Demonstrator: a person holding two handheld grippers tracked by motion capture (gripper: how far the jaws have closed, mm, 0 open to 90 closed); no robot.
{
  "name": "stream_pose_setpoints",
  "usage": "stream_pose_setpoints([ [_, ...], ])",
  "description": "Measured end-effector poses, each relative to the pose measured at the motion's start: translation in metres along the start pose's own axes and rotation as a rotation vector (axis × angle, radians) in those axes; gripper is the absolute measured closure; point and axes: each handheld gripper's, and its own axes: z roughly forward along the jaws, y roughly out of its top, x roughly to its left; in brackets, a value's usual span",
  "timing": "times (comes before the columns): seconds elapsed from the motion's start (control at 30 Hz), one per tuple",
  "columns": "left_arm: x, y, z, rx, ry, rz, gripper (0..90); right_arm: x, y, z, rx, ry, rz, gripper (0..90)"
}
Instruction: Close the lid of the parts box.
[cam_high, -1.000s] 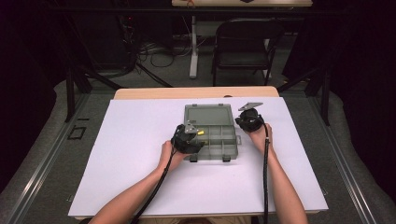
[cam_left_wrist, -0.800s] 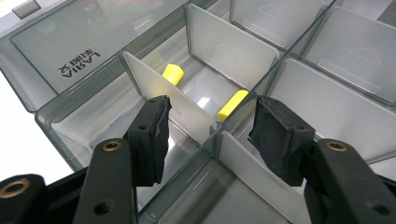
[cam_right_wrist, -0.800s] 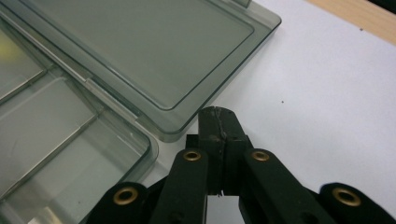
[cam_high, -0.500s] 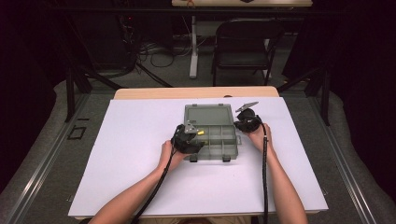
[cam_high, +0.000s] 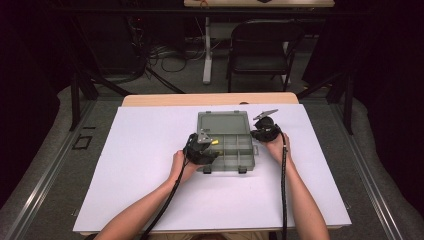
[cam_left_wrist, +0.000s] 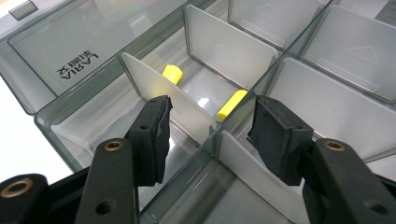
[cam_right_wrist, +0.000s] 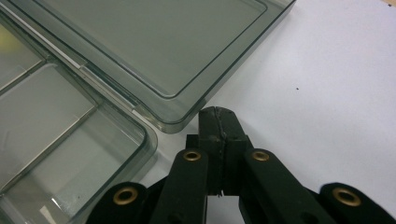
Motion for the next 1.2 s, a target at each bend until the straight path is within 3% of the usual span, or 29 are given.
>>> stream_pose_setpoints([
  [0.67, -0.0001, -0.0001, 0.0000, 0.000, 0.000, 0.009, 48.1, -0.0022, -0.0036, 0.0037, -0.078, -0.009, 0.046, 90.0],
  [0.93, -0.0004, 0.0000, 0.0002, 0.000, 0.002, 0.008, 48.2, -0.0022, -0.0032, -0.0020, -0.167, -0.020, 0.059, 90.0],
  [1.2, -0.0005, 0.0000, 0.0002, 0.000, 0.003, 0.007, 48.2, -0.0010, -0.0028, -0.0052, -0.202, -0.032, 0.047, 90.0],
])
